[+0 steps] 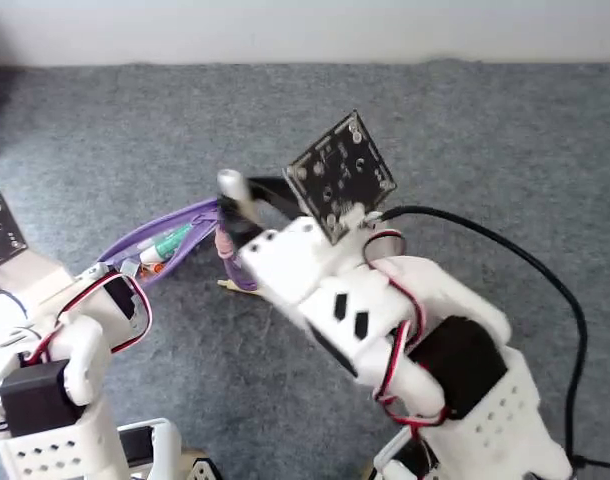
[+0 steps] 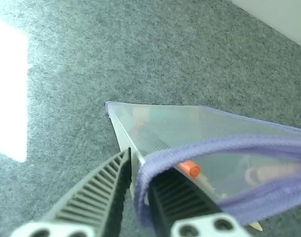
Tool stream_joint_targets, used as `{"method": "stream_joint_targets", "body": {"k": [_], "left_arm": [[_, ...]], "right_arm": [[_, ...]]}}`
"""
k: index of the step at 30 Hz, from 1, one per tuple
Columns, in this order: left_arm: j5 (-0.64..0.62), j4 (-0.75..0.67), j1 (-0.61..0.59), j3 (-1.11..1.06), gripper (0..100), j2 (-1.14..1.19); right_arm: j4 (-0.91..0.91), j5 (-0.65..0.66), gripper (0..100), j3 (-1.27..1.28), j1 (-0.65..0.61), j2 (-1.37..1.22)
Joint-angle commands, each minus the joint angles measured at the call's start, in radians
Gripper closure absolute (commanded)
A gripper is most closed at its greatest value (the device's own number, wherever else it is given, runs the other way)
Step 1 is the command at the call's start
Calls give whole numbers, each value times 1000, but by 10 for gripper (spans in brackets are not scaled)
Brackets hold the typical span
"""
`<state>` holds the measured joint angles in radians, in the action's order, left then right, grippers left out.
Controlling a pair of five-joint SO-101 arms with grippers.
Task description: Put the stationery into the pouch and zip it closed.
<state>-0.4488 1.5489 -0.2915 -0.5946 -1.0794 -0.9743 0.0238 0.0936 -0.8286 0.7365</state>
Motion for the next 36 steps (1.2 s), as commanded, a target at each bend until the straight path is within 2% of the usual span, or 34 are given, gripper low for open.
{"method": "stream_joint_targets", "body": {"k": [1,8,15,27,29,33,36], "left_arm": [[-11,-23,-3,4,987,5],[-11,-23,-5,4,987,3],[-11,-23,-5,4,987,3],[-11,-23,-5,4,987,3],[-11,-23,-5,4,987,3],[-11,-23,-5,4,987,3],[-11,-23,-5,4,987,3]], "right_arm": [[255,-9,991,0,-84,-15],[472,-9,991,0,-125,-130],[512,-8,991,25,-117,-208],[510,212,983,385,-99,-59],[504,229,935,423,-97,-18],[449,258,777,439,-97,45],[371,253,754,413,-96,81]]}}
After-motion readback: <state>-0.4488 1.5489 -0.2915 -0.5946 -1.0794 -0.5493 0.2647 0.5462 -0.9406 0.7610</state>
